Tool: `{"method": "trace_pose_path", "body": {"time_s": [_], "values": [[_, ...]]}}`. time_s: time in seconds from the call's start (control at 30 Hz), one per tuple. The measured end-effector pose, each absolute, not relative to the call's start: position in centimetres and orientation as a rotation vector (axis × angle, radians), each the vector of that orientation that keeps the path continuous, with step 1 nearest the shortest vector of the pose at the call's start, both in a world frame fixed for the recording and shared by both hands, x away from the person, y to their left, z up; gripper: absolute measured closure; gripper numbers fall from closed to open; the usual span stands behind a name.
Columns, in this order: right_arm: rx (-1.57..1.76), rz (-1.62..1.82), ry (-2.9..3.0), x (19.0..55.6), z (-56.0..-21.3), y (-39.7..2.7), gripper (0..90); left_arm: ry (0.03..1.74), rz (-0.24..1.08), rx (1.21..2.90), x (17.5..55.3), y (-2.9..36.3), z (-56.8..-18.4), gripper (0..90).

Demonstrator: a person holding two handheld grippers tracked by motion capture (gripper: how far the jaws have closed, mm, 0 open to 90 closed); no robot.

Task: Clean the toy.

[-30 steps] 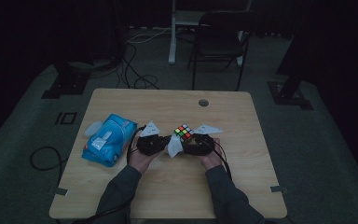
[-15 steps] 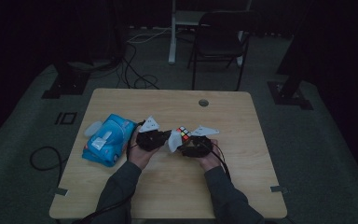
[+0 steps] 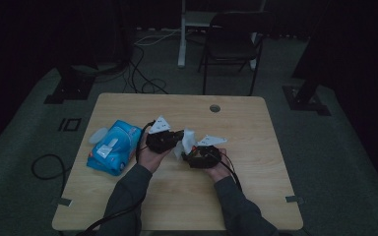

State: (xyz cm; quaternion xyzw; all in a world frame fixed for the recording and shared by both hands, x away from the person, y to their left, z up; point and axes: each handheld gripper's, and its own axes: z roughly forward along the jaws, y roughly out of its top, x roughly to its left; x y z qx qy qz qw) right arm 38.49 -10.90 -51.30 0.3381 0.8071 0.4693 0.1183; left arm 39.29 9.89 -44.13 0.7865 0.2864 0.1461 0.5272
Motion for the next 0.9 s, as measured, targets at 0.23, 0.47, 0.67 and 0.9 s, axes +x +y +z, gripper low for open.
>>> {"method": "trace_pose_path", "body": {"time_s": [0.23, 0.47, 0.67, 0.9], "values": [[0.97, 1.377, 2.367, 38.4, -51.2, -10.6, 34.1, 0.696, 0.318, 1.945, 39.7, 9.1, -45.3, 82.8], [0.972, 1.374, 2.363, 38.5, -51.2, -10.7, 34.1, 0.671, 0.288, 1.972, 39.5, 8.3, -45.7, 75.6], [0.977, 1.378, 2.358, 38.5, -51.1, -10.8, 34.1, 0.663, 0.271, 1.952, 39.3, 8.6, -45.5, 62.9], [0.993, 1.379, 2.348, 38.6, -51.1, -11.0, 34.0, 0.666, 0.244, 1.935, 39.2, 9.4, -45.0, 57.7]]}}
